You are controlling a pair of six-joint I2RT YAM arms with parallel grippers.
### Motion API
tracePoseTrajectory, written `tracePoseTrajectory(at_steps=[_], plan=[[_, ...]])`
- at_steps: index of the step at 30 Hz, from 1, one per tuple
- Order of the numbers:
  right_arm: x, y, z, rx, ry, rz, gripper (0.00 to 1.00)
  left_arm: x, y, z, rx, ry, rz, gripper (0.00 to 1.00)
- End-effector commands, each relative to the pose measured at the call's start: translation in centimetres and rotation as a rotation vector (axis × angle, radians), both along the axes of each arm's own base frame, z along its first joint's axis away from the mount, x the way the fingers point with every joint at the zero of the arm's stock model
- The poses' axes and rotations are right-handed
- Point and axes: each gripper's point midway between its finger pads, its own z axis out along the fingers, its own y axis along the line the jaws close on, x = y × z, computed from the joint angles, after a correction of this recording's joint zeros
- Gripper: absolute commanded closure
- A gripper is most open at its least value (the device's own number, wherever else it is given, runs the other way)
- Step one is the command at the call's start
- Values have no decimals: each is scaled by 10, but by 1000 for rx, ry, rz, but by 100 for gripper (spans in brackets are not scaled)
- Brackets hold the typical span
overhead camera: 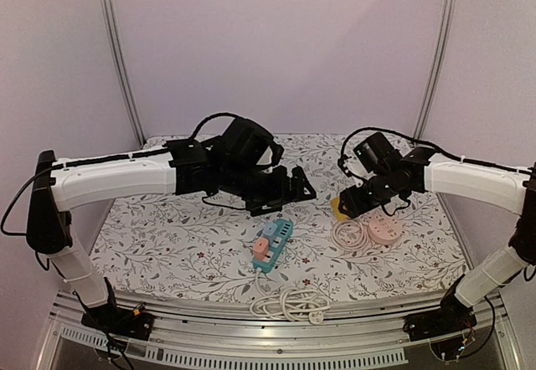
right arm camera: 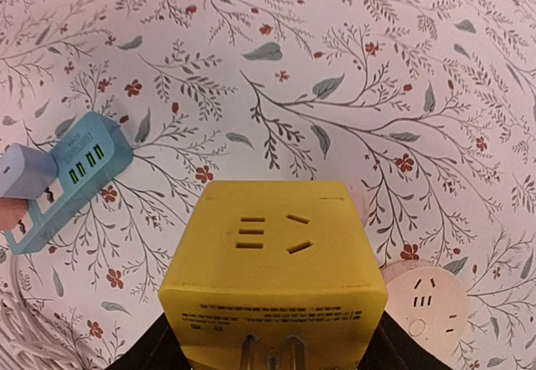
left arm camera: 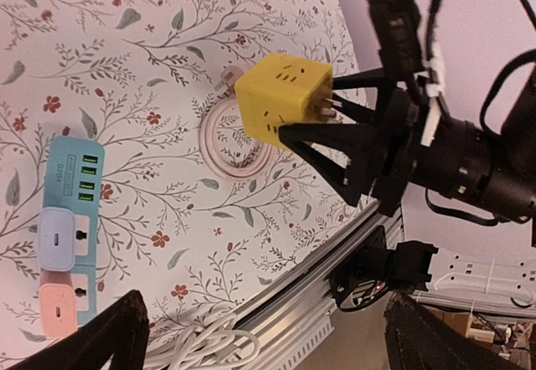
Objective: Insert the plug
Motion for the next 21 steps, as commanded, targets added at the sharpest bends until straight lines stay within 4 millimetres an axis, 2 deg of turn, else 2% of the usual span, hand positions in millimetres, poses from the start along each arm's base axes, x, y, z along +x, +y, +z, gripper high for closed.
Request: tracePoseTrajectory(at_steps=[1, 4, 5, 10, 15, 21], plan=[[13, 20, 88, 214, -259, 65, 66, 12, 12, 20, -56, 61, 112, 1], [10, 27, 120, 341, -400, 114, 65, 18, 8, 37, -150, 96, 146, 1], [4, 29, 137, 403, -455, 144, 65, 20, 6, 43, -189, 110, 156, 1], [-21, 34, 195, 618, -682, 261, 65, 29, -6, 90, -420, 132, 157, 1], [-37, 41, 218, 697, -741, 355, 66, 34, -16, 139, -627, 117, 87, 1], [-55, 50, 238, 766, -808, 481, 66, 39, -21, 158, -734, 170, 43, 0]])
